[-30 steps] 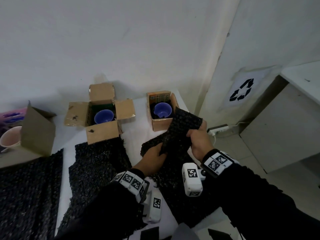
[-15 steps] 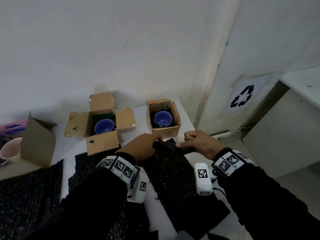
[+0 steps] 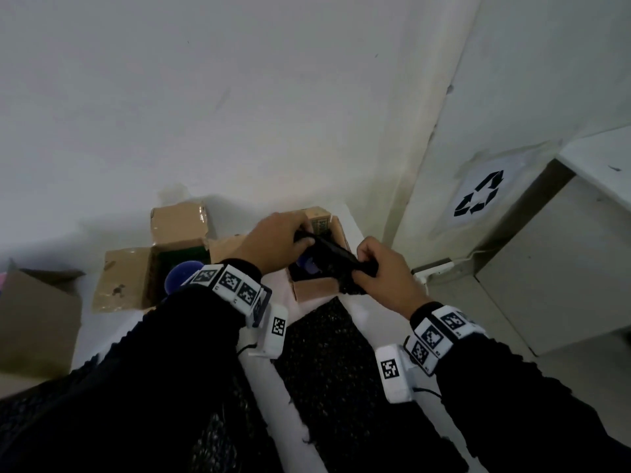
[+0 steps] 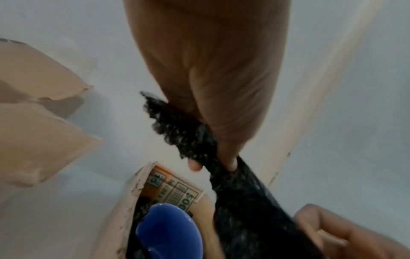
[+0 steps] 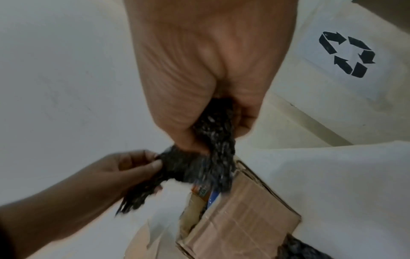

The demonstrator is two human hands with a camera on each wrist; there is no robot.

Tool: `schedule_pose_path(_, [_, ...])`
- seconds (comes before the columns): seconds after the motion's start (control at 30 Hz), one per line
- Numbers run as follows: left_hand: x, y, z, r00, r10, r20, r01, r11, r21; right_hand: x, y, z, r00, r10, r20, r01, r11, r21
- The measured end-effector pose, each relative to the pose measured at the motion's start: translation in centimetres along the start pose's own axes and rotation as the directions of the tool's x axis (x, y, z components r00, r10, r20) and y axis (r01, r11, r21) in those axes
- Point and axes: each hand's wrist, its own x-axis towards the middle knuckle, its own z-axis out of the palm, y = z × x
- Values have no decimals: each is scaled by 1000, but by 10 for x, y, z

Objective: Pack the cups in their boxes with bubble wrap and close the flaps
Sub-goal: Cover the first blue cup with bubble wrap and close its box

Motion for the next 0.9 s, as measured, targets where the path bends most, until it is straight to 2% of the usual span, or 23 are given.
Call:
schedule_pose_path(0.07, [20, -6, 3, 988, 28, -153, 0, 984, 178, 6, 5, 5, 984, -41, -174, 36, 999, -31])
schedule_pose_path(0.1, [29, -7, 5, 976, 32, -216, 17, 976, 218, 9, 5, 9, 970, -69, -235, 57, 997, -55])
schedule_pose_path(0.13, [37, -6, 8, 969, 9, -248, 39, 981, 188, 12, 6, 14, 954, -105, -281, 87, 993, -78])
schedule_pose_path(0.23, [58, -1, 28, 980, -64, -191, 78, 995, 67, 19, 8, 27, 917, -193, -348, 147, 977, -154])
schedule_pose_path(0.4, [73, -6, 59, 994, -29, -106, 42, 992, 122, 26, 21, 49, 939, -224, -261, 138, 941, -310])
schedule_pose_path(0.53, [69, -19, 67, 985, 82, -153, -35, 956, 291, 32, 21, 59, 959, -218, -181, 109, 875, -473])
schedule_pose_path(0.63, [71, -27, 69, 976, 72, -207, -13, 961, 275, 34, 16, 61, 960, -244, -135, 111, 779, -618])
schedule_pose_path(0.7, [74, -29, 72, 967, 104, -233, -47, 971, 236, 34, 14, 63, 962, -251, -104, 120, 736, -666])
schedule_pose_path(0.9, [68, -39, 84, 963, 154, -220, -100, 966, 236, 34, 13, 67, 959, -281, -36, 180, 702, -689])
